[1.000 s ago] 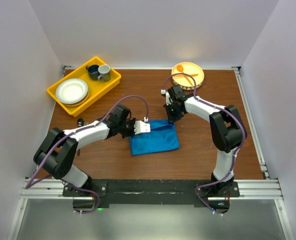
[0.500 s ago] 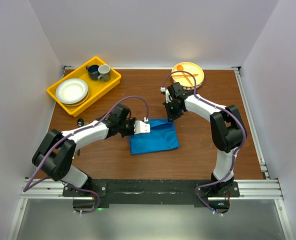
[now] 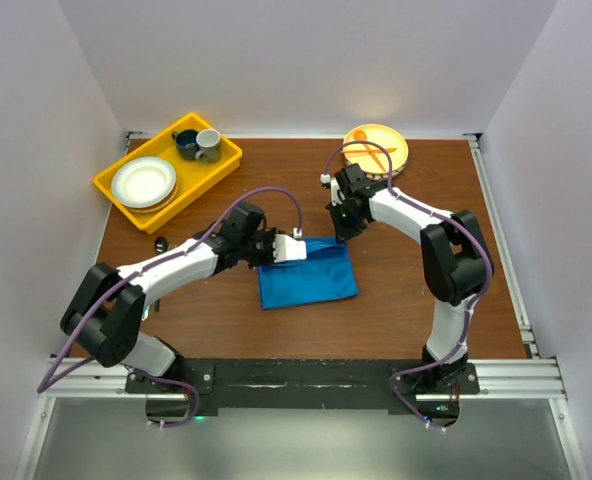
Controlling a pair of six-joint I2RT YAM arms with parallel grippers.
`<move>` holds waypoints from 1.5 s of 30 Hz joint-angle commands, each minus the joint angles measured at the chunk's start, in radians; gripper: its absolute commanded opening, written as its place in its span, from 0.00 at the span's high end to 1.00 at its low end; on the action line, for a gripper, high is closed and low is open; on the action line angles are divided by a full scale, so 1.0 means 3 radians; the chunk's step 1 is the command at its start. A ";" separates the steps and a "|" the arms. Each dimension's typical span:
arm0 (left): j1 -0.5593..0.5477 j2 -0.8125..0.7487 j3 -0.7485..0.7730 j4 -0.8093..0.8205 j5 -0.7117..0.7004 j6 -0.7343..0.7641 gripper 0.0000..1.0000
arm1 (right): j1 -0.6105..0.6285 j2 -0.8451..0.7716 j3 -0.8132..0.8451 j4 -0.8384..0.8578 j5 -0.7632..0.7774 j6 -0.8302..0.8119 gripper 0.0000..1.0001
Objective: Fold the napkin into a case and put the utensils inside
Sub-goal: Fold the lower triangle-folded napkin at the center of the board.
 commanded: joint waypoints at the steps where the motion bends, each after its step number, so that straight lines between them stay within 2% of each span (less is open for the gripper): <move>1: -0.0102 0.0184 0.0176 0.0253 -0.0092 0.0034 0.62 | -0.0012 -0.0174 0.0067 -0.0021 -0.0034 -0.0055 1.00; 10: -0.0138 0.0451 0.0150 0.0463 -0.0292 0.0177 0.64 | -0.0012 -0.0153 0.0067 -0.0006 -0.0034 -0.0071 1.00; 20: -0.0143 0.0420 0.0119 0.0504 -0.0328 0.0156 0.99 | -0.0012 -0.0138 0.0123 -0.0042 -0.0045 -0.0096 1.00; 29: -0.0148 0.0267 0.0124 0.0382 -0.0113 0.0172 1.00 | -0.0017 -0.0133 0.0159 -0.0078 -0.0040 -0.0117 1.00; 31: -0.0148 0.0216 0.0135 0.0335 -0.0031 0.0192 1.00 | -0.0017 -0.0133 0.0179 -0.0083 -0.0040 -0.0112 0.97; 33: -0.0148 0.0165 0.0130 0.0289 0.0040 0.0202 1.00 | -0.0032 -0.0143 0.0195 -0.0093 -0.0050 -0.0112 1.00; 38: -0.0148 0.0154 0.0109 0.0248 -0.0010 0.0207 1.00 | -0.0042 -0.0179 0.0185 -0.0083 -0.0039 -0.0132 1.00; 39: -0.0153 0.0180 0.0109 0.0269 -0.0082 0.0192 0.98 | -0.0042 -0.0174 0.0185 -0.0083 -0.0039 -0.0137 1.00; 40: -0.0148 0.0190 0.0104 0.0299 -0.0118 0.0157 0.82 | -0.0042 -0.0164 0.0185 -0.0088 -0.0070 -0.0137 1.00; 41: -0.0153 0.0200 0.0104 0.0345 -0.0148 0.0151 0.74 | -0.0037 -0.0164 0.0185 -0.0093 -0.0080 -0.0132 1.00; 43: -0.0163 0.0231 0.0099 0.0396 -0.0220 0.0151 0.64 | -0.0037 -0.0148 0.0185 -0.0088 -0.0091 -0.0122 1.00; 45: -0.0173 0.0277 0.0104 0.0417 -0.0276 0.0177 0.62 | -0.0037 -0.0138 0.0190 -0.0088 -0.0096 -0.0122 1.00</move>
